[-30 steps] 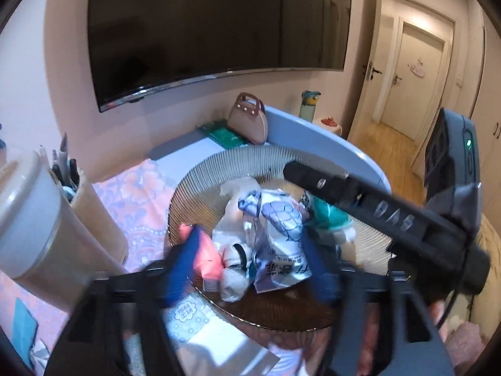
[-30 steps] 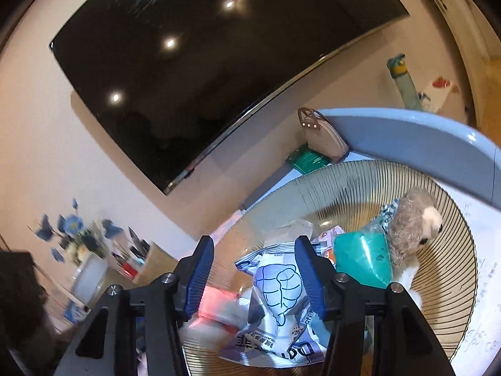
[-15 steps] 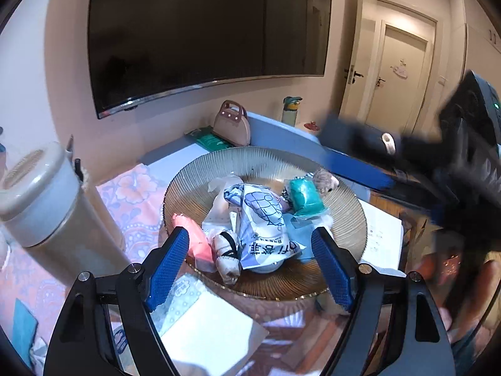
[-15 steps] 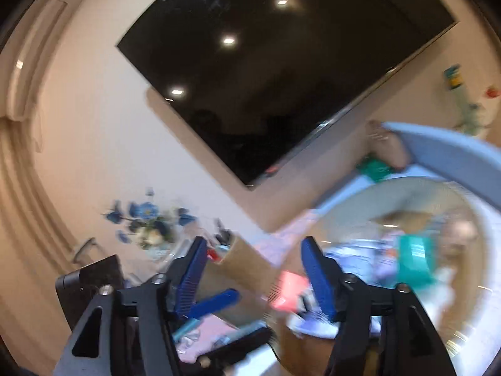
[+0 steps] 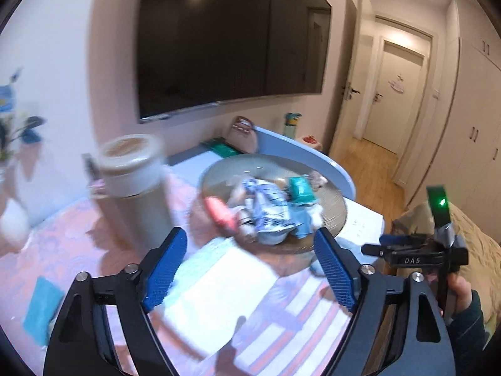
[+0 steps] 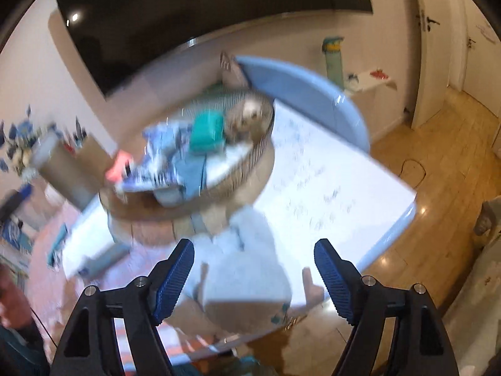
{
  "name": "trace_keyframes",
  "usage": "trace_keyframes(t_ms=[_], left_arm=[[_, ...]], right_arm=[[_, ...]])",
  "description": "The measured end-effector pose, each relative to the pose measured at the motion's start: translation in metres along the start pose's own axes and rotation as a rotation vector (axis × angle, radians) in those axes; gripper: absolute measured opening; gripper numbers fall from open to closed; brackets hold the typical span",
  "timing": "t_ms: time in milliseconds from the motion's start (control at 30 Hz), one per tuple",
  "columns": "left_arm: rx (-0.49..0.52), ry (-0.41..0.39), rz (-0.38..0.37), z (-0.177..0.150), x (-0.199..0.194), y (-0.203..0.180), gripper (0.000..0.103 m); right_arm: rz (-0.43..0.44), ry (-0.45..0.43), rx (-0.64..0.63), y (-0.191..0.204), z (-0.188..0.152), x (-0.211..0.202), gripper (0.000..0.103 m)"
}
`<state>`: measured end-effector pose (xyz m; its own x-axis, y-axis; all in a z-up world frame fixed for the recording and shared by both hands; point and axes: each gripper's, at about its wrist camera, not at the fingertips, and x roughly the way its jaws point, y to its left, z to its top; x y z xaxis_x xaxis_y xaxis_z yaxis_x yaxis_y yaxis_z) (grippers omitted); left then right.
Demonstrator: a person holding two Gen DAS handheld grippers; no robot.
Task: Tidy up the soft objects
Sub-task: 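Withdraw both open tools from the glass bowl and return to the pink table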
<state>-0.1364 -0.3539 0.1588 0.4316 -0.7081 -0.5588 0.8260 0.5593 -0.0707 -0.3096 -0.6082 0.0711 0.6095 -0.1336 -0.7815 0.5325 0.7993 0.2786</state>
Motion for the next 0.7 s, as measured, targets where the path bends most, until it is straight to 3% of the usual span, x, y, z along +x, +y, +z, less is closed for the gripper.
trace_keyframes(t_ms=[267,300,367,500,700], left_arm=[[-0.078,-0.066,0.155,-0.019,-0.057,0.057,0.086],[-0.088,-0.072,0.161,-0.021,-0.06,0.064,0.086],[-0.11,-0.083,0.182,-0.025,-0.068,0.074,0.086],[-0.167,-0.096,0.205,-0.033,-0.079,0.096,0.086],[-0.226,-0.114,0.233,-0.043,-0.091,0.122,0.086]], right_arm=[[-0.102,0.03,-0.053,0.017,-0.013,0.021,0.077],[-0.113,0.027,-0.06,0.018,-0.014,0.022,0.068],[-0.145,0.018,-0.086,0.021,-0.014,0.018,0.061],[-0.128,0.017,-0.093,0.024,-0.013,0.01,0.058],[-0.019,-0.016,-0.139,0.043,-0.009,-0.028,0.057]])
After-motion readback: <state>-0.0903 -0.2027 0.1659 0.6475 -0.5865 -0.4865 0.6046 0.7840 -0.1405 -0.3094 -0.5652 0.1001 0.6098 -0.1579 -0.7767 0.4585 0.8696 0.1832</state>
